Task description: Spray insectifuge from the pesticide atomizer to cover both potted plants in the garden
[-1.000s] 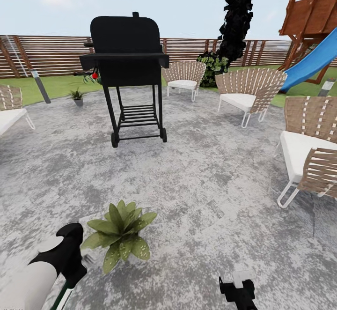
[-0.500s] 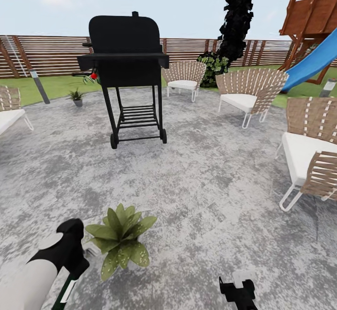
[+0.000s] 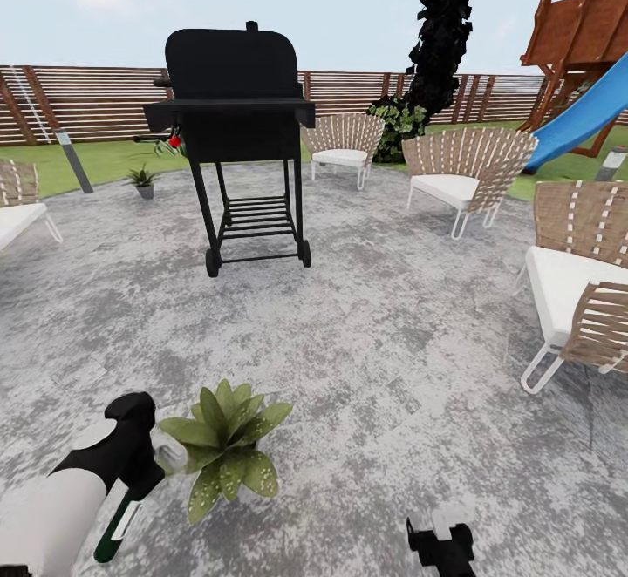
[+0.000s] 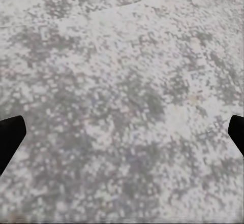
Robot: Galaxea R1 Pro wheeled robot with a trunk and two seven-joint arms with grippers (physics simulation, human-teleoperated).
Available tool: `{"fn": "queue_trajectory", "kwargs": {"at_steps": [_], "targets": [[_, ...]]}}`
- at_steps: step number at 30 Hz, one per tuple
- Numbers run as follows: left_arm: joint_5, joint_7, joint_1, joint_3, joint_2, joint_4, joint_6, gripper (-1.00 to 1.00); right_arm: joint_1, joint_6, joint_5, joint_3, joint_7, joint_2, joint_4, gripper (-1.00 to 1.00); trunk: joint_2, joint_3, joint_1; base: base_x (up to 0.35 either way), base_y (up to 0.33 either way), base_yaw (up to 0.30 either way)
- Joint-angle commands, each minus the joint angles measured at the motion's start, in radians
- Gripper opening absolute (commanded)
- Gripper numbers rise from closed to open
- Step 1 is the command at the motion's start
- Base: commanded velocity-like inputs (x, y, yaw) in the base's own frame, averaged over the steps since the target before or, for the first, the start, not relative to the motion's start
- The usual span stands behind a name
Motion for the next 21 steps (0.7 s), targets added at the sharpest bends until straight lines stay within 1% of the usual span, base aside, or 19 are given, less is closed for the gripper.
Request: {"fn": "queue_trajectory", "kwargs": {"at_steps": [1,3,5,10,13,17,20,21], "targets": [[-0.014,-0.010,0.000,0.002,0.005,-0.007,0.013,-1.00,-0.001,-0.001,0.001,0.008,-0.007,0.000,0.006,1.00,0.000,-0.001,0.000,0.000,0.000,0.000],[-0.027,-0.017,-0.002,-0.006,0.017,-0.018,0.013,-1.00,-0.001,0.000,-0.001,0.008,-0.006,-0.007,0.008,1.00,0.000,-0.001,0.000,0.000,0.000,0.000],[-0.039,-0.019,-0.002,-0.008,0.014,-0.029,0.012,-1.00,-0.001,0.000,-0.002,0.008,-0.005,-0.010,0.008,1.00,0.000,-0.001,0.000,-0.105,0.000,0.000],[-0.067,-0.021,-0.002,-0.010,0.006,-0.056,0.012,-1.00,-0.001,0.000,-0.002,0.008,-0.005,-0.011,0.008,1.00,0.000,-0.001,0.000,-0.302,0.000,0.000],[-0.083,-0.022,-0.004,-0.009,0.005,-0.056,0.012,-1.00,-0.001,0.000,-0.002,0.008,-0.006,-0.011,0.008,1.00,0.000,-0.001,0.000,-0.310,0.000,0.000],[-0.105,-0.034,-0.022,-0.008,0.001,-0.056,0.012,-1.00,-0.001,-0.001,-0.005,0.007,-0.006,-0.011,0.007,1.00,0.000,-0.001,0.000,-0.074,0.000,0.000],[-0.123,-0.050,-0.039,-0.009,0.007,-0.056,0.009,-1.00,-0.001,-0.001,-0.005,0.007,-0.007,-0.011,0.007,1.00,0.000,-0.001,0.000,-0.010,0.000,0.000],[-0.129,-0.186,-0.073,-0.010,0.008,-0.056,0.008,-1.00,-0.001,-0.001,-0.005,0.007,-0.007,-0.011,0.007,1.00,0.000,-0.001,0.000,-0.003,0.000,0.000]]}}
